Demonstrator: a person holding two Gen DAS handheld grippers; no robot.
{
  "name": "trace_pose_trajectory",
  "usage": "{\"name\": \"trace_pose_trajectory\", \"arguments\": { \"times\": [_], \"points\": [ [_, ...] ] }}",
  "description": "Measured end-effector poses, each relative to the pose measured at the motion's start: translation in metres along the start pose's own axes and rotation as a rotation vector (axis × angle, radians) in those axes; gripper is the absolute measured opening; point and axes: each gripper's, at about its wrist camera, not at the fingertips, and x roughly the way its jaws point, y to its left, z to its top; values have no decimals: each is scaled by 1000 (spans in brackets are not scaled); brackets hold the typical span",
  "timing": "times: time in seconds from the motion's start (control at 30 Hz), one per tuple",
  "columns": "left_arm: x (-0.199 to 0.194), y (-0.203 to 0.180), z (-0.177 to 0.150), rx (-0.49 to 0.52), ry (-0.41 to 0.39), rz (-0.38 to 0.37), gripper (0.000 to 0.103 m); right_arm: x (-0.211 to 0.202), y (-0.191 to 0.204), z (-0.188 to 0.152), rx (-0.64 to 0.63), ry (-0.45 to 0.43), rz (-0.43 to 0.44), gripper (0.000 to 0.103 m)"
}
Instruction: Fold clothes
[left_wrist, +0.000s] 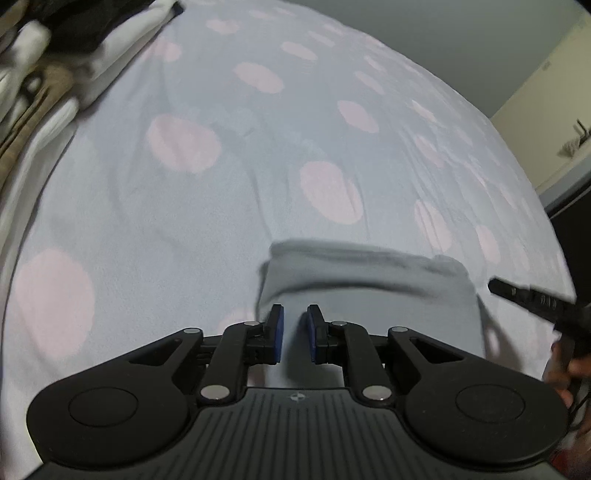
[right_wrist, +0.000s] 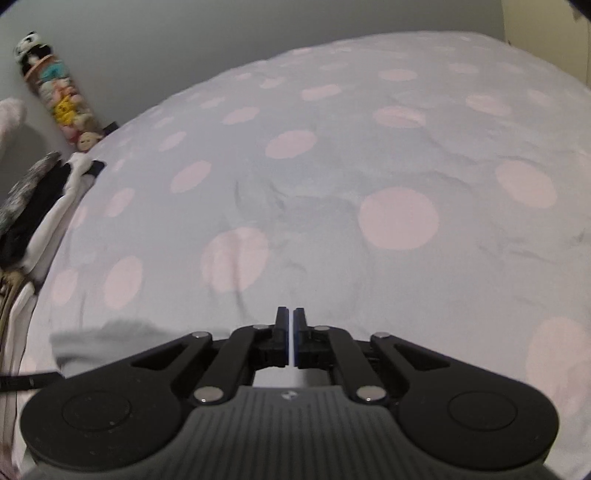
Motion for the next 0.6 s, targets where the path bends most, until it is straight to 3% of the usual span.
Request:
{"name": "trace_pose_trajectory", "arguments": {
  "times": [0.13,0.2,0.4,0.53,0.6],
  "points": [
    [-18,4,-6,-29,52,-152,16,-27,-7,-30,46,9,72,5],
    [-20,-5,-12,22,90,-176,16,-38,-9,-45,92,20,130,5],
    [-12,-32,-28,165,189,-60,16,-68,12,-84,44,35,239,8],
    [-2,-47,-36,290,253,74,16,-65,27,-97,-21,99,254,10],
    [4,-49,-41,329,286,104,16,-61,31,-98,-45,110,229,10]
  ]
}}
